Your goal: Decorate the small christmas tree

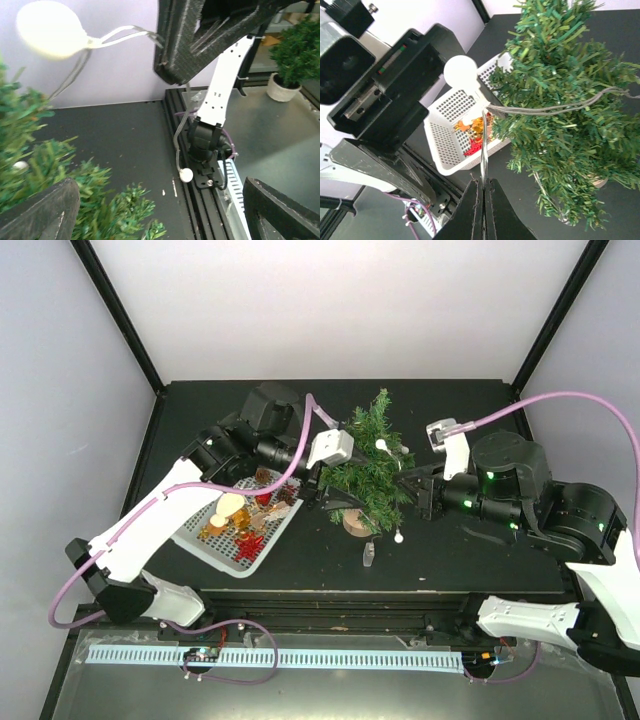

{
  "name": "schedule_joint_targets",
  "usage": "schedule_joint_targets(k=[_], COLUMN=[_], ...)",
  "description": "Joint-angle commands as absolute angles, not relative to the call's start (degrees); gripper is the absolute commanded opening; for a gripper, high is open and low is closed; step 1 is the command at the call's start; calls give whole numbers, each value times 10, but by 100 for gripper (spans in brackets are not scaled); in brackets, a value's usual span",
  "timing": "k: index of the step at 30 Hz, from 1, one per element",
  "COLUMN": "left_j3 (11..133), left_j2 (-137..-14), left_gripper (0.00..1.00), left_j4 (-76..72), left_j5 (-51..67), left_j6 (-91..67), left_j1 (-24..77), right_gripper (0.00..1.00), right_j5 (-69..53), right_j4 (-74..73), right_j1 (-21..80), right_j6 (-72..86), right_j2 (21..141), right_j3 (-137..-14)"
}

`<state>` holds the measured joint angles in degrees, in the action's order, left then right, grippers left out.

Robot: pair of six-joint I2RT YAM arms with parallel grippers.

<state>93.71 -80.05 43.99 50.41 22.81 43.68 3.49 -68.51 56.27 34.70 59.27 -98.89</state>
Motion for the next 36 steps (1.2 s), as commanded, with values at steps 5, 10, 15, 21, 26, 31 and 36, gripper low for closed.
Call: schedule_joint_targets(k=[5, 10, 15, 21, 26, 31, 36], left_j3=[937, 927, 926, 922, 922, 920, 923], left_j2=[-808, -812, -826, -837, -834, -824, -802], left_gripper=[79, 73, 73, 81, 47, 2, 2], left_j4=[409, 399, 392, 389, 397, 414, 447], left_j5=[565, 582, 577, 536, 534, 520, 465], left_j6=[203, 197, 197, 203, 216, 237, 271], left_j1=[463, 474, 495, 515, 515, 514, 512], right_gripper=[1, 1, 1, 1, 1, 1, 1], right_j5=[-8, -4, -11, -22, -15, -15, -3], right_j4=[-611, -577, -537, -523, -520, -514, -517], right_j1=[567, 567, 567, 567, 567, 567, 567], right_j6=[369, 384, 396, 403, 404, 406, 406], right_j2=[579, 573, 567, 567, 559, 554, 542], right_j3=[-971, -956, -935, -929, -918, -906, -896])
